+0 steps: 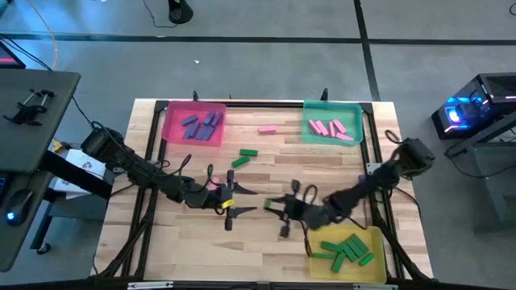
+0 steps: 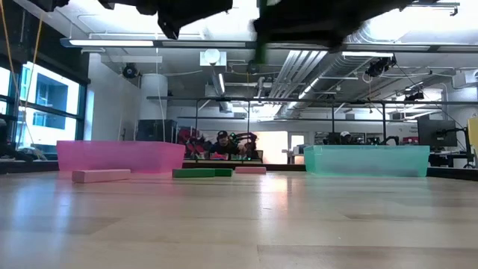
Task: Sort blocks
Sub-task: Put the green block into the yellow bin
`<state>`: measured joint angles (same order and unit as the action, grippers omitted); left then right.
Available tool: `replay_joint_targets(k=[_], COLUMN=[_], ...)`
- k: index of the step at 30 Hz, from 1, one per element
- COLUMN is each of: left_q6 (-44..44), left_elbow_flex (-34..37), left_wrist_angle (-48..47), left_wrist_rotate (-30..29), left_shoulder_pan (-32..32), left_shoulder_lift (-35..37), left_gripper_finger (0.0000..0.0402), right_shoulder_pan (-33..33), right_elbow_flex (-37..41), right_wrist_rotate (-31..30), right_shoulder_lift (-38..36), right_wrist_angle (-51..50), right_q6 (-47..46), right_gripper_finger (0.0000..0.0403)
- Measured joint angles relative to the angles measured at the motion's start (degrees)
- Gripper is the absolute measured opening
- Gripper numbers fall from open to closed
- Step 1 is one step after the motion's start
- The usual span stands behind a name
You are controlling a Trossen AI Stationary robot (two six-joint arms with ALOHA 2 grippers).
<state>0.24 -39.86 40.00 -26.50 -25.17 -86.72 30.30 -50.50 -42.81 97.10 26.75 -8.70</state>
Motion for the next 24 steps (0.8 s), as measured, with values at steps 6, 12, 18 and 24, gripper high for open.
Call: replay_joint_targets(k=[6,12,18,24], left_q6=[0.0,0.0,0.0,0.0], left_elbow_flex=[0.0,0.0,0.0,0.0], left_wrist_angle=[-1.5,-1.6,-1.6,-1.6], left_wrist_rotate=[-0.2,-0.2,-0.2,-0.2], left_shoulder_pan=[0.0,0.0,0.0,0.0], left_shoulder_lift=[0.0,0.0,0.0,0.0], left_gripper_finger=[0.0212,0.0213,0.0213,0.0213], right_shoulder_pan=[11.6,25.5,32.0,29.4], right_elbow_flex=[0.0,0.0,-0.1,0.0], right_wrist_rotate=[-1.3,1.4,9.0,24.4], right_shoulder_lift=[-8.9,-15.3,-14.6,-10.5], right_wrist_angle=[-23.2,-40.6,-57.4,-68.3], right_q6=[-18.6,-43.9,-72.2,-79.6], right_gripper_finger=[0.0069,0.0069,0.0069,0.0069])
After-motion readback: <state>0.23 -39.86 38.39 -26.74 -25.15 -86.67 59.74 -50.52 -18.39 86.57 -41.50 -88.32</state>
